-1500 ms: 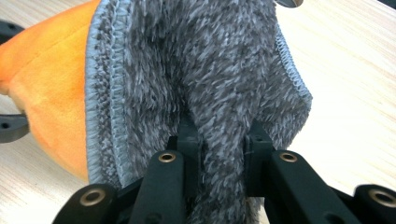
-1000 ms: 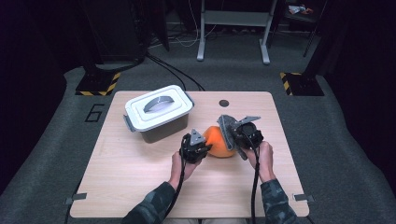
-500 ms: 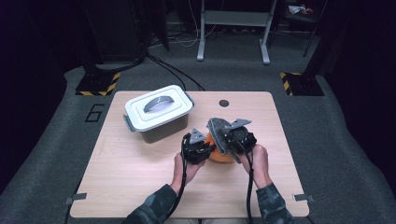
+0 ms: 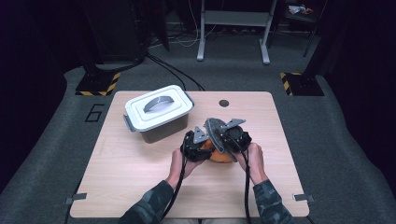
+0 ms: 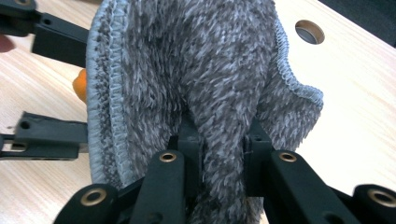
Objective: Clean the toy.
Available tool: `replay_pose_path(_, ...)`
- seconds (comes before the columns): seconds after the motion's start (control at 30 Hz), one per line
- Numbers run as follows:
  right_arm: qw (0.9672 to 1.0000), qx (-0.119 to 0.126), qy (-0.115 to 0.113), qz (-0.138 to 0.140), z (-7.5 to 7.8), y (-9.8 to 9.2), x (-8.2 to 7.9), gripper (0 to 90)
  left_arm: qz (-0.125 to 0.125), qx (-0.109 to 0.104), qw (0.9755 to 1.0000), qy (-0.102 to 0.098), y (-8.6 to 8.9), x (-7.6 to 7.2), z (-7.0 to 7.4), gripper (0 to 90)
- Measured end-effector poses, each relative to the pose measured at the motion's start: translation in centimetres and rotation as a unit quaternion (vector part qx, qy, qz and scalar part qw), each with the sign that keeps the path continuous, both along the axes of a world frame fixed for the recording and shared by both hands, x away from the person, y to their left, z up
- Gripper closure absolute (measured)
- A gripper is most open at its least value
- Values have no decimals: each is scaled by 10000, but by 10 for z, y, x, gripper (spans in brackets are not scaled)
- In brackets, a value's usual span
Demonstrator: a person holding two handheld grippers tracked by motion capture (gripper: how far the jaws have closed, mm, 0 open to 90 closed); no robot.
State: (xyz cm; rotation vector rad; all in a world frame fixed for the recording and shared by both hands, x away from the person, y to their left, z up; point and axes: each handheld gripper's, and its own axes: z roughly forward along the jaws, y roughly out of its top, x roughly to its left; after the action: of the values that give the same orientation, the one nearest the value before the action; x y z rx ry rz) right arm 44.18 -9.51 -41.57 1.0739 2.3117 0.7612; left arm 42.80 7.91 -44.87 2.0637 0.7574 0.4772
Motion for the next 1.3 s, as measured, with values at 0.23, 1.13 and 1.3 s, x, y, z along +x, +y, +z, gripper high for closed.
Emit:
replay_pose_path(0.23, 10000, -6, -33, -16, -1, 1, 2, 745, 97, -102, 9999, 46, 0, 4, -8, 755)
replay_pose_path(1.13, 9954, 54, 566, -771, -37, -48, -2, 738, 454, -329, 9981, 239, 3, 7, -10, 772)
replay_pose_path(1.3, 9918, 30, 878, -927, -55, -53, 5, 737, 476, -335, 9979, 277, 5, 6, -11, 772)
